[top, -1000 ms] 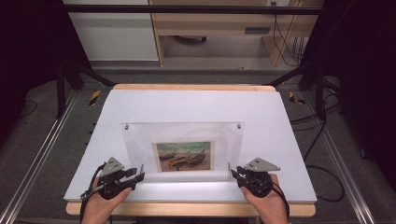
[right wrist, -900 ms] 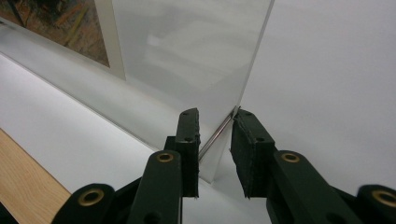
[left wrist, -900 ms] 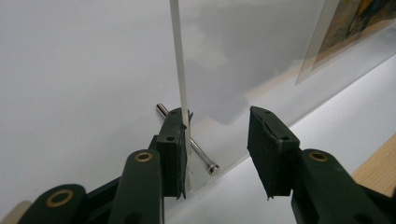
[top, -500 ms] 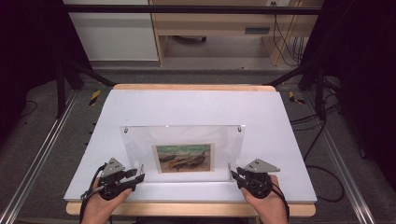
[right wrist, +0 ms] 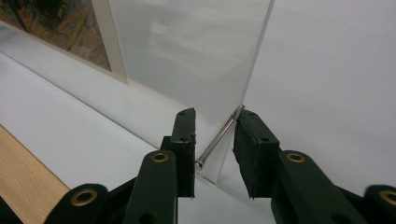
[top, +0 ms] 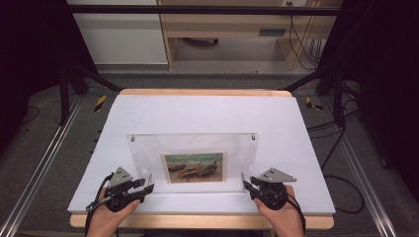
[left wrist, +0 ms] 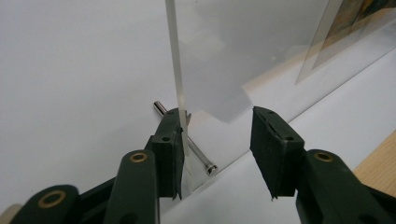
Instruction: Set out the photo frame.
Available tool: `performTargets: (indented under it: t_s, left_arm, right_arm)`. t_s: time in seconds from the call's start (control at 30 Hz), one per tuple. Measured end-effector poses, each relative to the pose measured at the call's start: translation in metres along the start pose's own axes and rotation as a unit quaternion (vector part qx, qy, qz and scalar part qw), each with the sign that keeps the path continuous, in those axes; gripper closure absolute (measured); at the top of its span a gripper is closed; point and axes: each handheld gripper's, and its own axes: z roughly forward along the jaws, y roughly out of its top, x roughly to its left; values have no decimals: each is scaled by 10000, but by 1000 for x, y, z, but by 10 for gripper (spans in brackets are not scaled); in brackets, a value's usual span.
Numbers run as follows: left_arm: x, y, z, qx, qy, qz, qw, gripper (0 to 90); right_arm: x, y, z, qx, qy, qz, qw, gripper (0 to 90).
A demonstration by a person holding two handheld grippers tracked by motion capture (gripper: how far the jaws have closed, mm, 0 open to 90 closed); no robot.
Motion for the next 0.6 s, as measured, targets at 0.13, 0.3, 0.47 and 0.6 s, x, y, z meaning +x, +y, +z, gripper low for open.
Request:
performTargets:
  t_s: [0.13, 0.3, 0.47, 0.6]
  left_arm:
    - [0, 0, 1, -53, 55, 35, 10000, 478]
    - [-1, 1, 0, -115, 85, 37, 9999, 394]
    - [0, 2, 1, -223, 183, -52, 9996, 230]
    - [0, 4, 0, -317, 196, -55, 9993, 135]
  right_arm:
    - [1, 0, 1, -69, 21, -36, 10000, 605]
    - [5, 2, 4, -152, 17, -96, 9998, 479]
    - [6, 3, 7, -167, -113, -153, 9997, 303]
    - [7, 5, 7, -286, -179, -208, 9992, 214]
